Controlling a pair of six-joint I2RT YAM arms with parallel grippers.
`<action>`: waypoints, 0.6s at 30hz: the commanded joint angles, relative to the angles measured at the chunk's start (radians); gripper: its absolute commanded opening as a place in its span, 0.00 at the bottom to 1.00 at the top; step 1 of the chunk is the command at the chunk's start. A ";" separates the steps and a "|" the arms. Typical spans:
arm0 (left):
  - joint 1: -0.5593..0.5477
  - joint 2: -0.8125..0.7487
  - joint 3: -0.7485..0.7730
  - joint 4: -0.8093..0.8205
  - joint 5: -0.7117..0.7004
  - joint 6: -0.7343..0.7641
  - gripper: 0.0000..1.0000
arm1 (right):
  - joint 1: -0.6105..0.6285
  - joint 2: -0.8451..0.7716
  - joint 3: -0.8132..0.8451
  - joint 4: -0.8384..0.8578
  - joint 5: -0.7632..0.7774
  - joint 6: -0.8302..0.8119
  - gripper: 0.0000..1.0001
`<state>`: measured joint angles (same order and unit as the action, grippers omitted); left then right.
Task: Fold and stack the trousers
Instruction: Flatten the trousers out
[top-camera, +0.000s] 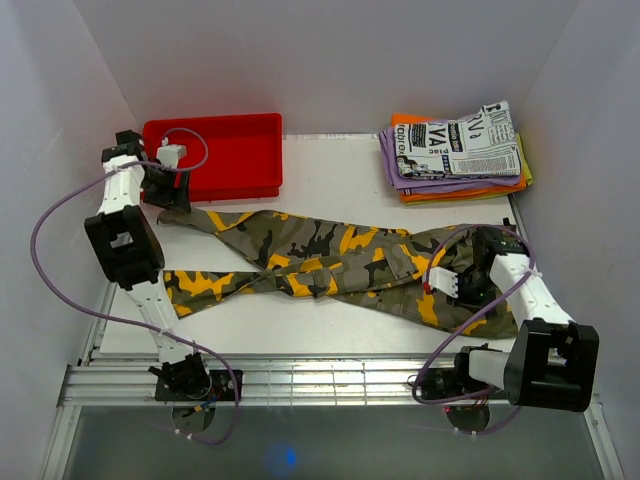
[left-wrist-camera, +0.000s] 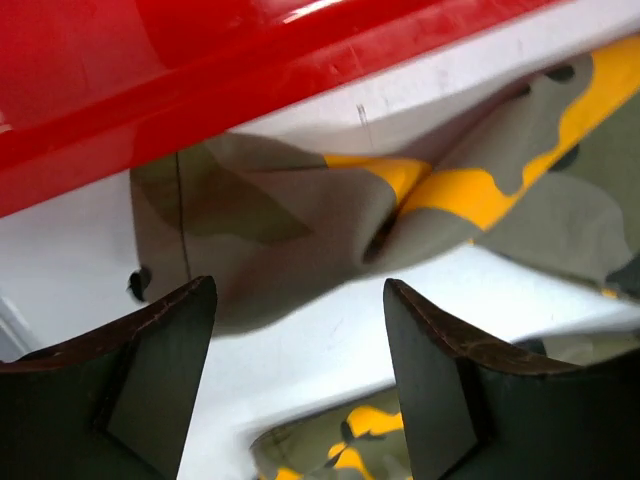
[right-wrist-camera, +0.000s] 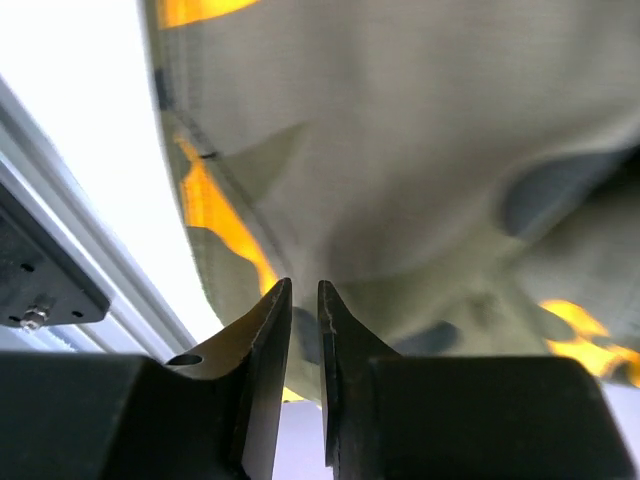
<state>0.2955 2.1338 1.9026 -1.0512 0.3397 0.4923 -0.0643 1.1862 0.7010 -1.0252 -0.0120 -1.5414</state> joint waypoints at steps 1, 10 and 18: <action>0.042 -0.158 0.049 -0.179 0.091 0.173 0.79 | -0.003 0.033 0.090 -0.067 -0.068 0.078 0.22; 0.091 -0.603 -0.604 -0.348 -0.022 0.729 0.78 | -0.003 0.055 0.166 -0.068 -0.129 0.125 0.23; 0.077 -0.634 -0.934 -0.166 -0.007 0.687 0.78 | 0.004 0.340 0.566 -0.090 -0.229 0.268 0.60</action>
<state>0.3840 1.5249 1.0420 -1.3155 0.3286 1.1568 -0.0654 1.4532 1.1400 -1.0916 -0.1879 -1.3350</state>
